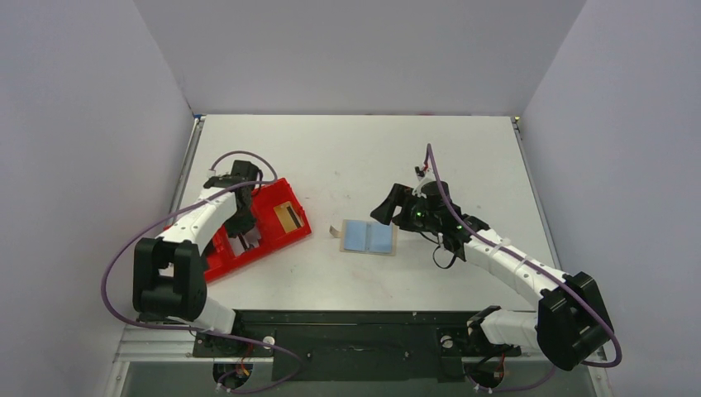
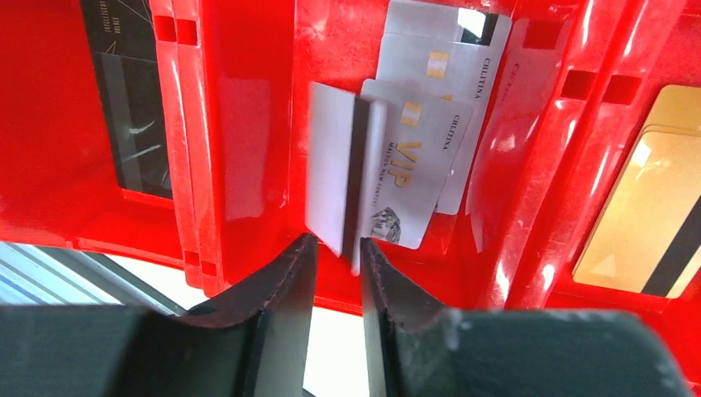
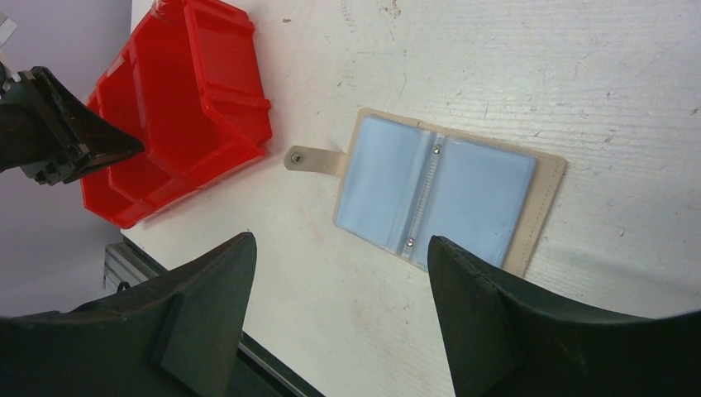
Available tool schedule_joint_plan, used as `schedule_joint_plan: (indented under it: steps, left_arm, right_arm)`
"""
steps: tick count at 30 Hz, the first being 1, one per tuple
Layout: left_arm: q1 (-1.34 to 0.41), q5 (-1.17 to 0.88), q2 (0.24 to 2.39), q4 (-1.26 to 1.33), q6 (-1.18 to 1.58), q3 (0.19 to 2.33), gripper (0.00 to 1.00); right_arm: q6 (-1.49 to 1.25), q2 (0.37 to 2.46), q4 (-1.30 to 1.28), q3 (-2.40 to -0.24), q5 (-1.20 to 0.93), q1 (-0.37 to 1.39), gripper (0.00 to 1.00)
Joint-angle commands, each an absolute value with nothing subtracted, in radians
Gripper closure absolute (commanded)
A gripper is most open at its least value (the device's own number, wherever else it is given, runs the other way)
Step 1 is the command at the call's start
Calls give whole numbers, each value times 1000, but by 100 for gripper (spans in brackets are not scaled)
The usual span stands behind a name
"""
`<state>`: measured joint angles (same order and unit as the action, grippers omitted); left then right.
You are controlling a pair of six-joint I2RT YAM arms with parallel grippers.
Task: Take the credit cards out of the card holder
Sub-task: Place the credit card in the storage box, then close the card holder at the center of the board.
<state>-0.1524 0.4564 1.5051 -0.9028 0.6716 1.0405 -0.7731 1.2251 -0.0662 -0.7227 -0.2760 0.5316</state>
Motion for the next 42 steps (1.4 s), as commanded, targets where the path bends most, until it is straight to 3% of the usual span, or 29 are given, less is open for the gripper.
schedule_joint_plan:
  steps: [1,16,24,30,42]
  left_arm:
    - [-142,449,1498,-859,661,1064,74]
    - [-142,309,1380,-841,606,1133,51]
    - [-156,111,1295,-769,566,1136,47]
    - [-288,-60,1260,-639,574,1133,46]
    - [-576,-64,1479,-512,591,1214,45]
  right_arm:
    - [-759,1223,-54,-762,-251,534,28]
    - [-756,1223,-72,-769,-234,534,28]
    - [-756,1224,-107,-773,-196,534,27]
    - [-769,1244,-136,-764,-145,532,27]
    - [-804,1256,-133,-693,-77,521,28]
